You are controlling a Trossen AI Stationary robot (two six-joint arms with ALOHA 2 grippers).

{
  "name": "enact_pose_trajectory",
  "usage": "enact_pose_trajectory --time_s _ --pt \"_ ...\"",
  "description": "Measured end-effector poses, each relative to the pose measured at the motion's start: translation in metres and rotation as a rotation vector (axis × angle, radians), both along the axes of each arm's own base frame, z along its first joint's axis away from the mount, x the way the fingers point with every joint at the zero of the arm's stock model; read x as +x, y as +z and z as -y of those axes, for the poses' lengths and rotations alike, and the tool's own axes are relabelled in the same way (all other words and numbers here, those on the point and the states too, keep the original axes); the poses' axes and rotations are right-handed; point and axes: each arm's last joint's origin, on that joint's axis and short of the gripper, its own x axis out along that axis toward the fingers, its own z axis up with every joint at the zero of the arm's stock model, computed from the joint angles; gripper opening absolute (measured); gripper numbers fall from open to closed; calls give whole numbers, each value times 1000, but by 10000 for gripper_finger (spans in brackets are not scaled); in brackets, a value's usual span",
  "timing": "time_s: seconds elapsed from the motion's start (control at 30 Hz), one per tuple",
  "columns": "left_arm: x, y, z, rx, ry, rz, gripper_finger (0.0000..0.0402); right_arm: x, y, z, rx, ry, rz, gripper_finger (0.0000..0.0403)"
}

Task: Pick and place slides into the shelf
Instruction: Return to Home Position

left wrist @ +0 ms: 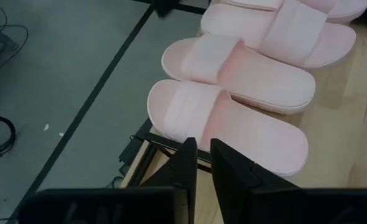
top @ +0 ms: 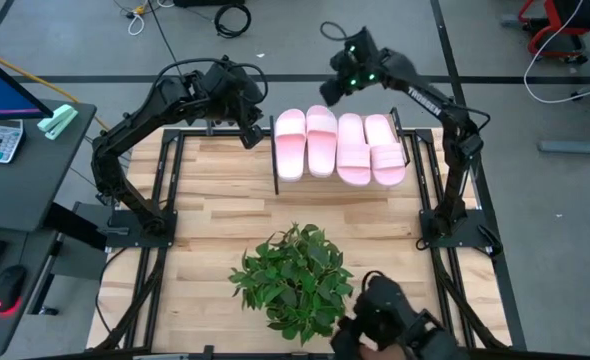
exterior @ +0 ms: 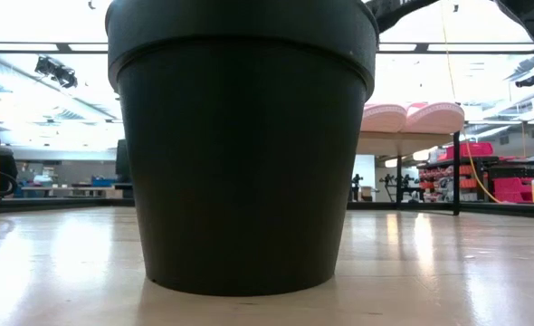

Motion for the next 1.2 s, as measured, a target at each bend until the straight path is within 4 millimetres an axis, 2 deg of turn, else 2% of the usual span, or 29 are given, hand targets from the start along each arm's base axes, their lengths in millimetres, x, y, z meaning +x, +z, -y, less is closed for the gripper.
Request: enact_pose_trajectory --time_s 0.1,0.2,0.27,0.33,0.47,0.63,0.73,0.87,1.03,1.2 --pt "-1 1 -4 29 -16 -9 53 -13 26 -6 -33 108 -38 125" --pt "-2 3 -10 57 -12 8 56 -25 44 -25 -34 253 -135 91" --pt "-2 5 -13 59 -14 31 55 -29 48 -44 -1 386 -190 50" --pt "-1 7 -15 40 -43 75 50 -28 52 -63 7 475 -164 14" --pt "6 7 -15 38 -115 145 27 -25 64 -110 -71 576 -104 12" --pt "20 -22 -20 12 -139 148 6 -26 57 -156 -159 633 -31 6" --pt "26 -43 -19 -9 -187 190 11 -38 52 -178 -162 633 1 3" --pt "31 -62 -10 2 -236 291 5 -58 37 -195 -154 561 -37 3" --pt "19 -63 5 -9 -402 460 10 -85 33 -210 -158 518 37 2" --pt "-6 -76 12 -38 -376 518 5 -101 26 -219 -161 485 88 1"
